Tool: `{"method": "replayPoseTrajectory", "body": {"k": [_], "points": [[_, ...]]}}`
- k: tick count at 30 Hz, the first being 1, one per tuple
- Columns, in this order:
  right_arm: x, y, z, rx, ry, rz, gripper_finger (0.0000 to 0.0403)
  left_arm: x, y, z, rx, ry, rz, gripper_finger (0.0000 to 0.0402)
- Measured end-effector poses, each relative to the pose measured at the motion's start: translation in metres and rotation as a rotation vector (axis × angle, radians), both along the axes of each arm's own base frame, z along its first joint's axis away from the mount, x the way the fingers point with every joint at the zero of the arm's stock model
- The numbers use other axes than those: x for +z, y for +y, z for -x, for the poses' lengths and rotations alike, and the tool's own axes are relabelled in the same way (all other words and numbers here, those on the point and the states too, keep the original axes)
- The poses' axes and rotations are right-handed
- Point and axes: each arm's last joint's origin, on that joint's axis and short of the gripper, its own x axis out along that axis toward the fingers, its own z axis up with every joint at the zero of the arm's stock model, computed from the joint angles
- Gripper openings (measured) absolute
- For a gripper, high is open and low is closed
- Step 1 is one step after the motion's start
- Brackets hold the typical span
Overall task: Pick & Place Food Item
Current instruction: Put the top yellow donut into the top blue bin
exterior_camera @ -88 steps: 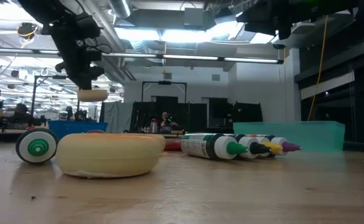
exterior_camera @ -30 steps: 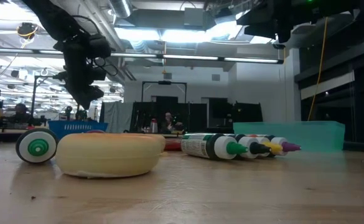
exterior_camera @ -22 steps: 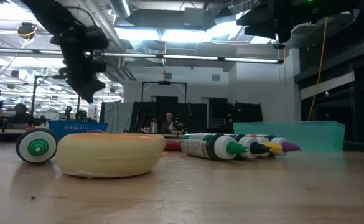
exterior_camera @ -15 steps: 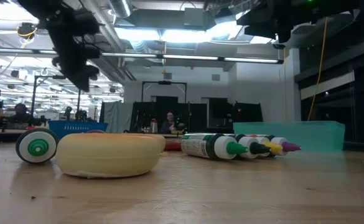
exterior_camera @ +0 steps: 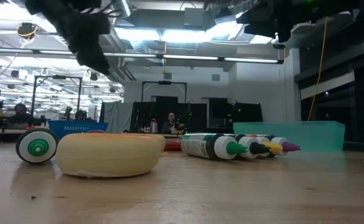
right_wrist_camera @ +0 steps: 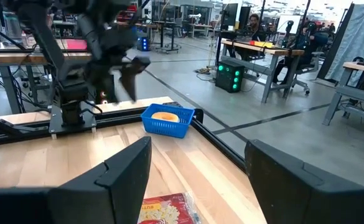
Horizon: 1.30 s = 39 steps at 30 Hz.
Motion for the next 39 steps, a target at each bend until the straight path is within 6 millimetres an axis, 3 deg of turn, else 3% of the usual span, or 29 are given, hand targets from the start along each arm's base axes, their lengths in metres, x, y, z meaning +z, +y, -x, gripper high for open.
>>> {"method": "replayPoseTrajectory", "body": {"k": [5, 9, 14, 20, 25, 33, 39], "points": [[0.0, 0.0, 0.0, 0.0, 0.0, 0.0, 0.0254, -0.024, -0.036, -0.053, -0.173, 0.041, -0.057, 0.018], [0.0, 0.0, 0.0, 0.0, 0.001, 0.0, 0.0254, -0.056, -0.057, -0.085, -0.252, 0.112, -0.04, 0.018], [0.0, 0.0, 0.0, 0.0, 0.001, 0.0, 0.0254, -0.092, -0.081, -0.111, -0.319, 0.189, -0.003, 0.018], [0.0, 0.0, 0.0, 0.0, 0.001, 0.0, 0.0254, -0.099, -0.107, -0.136, -0.391, 0.215, -0.001, 0.018], [0.0, 0.0, 0.0, 0.0, 0.001, 0.0, 0.0254, -0.102, -0.119, -0.149, -0.426, 0.247, -0.021, 0.018], [-0.001, 0.0, 0.0, 0.004, 0.007, 0.0, 0.0254, -0.124, -0.115, -0.15, -0.371, 0.36, -0.085, 0.018], [-0.001, 0.0, 0.0, 0.003, 0.006, -0.003, 0.0254, -0.126, -0.111, -0.15, -0.319, 0.376, -0.104, 0.0172]]}}
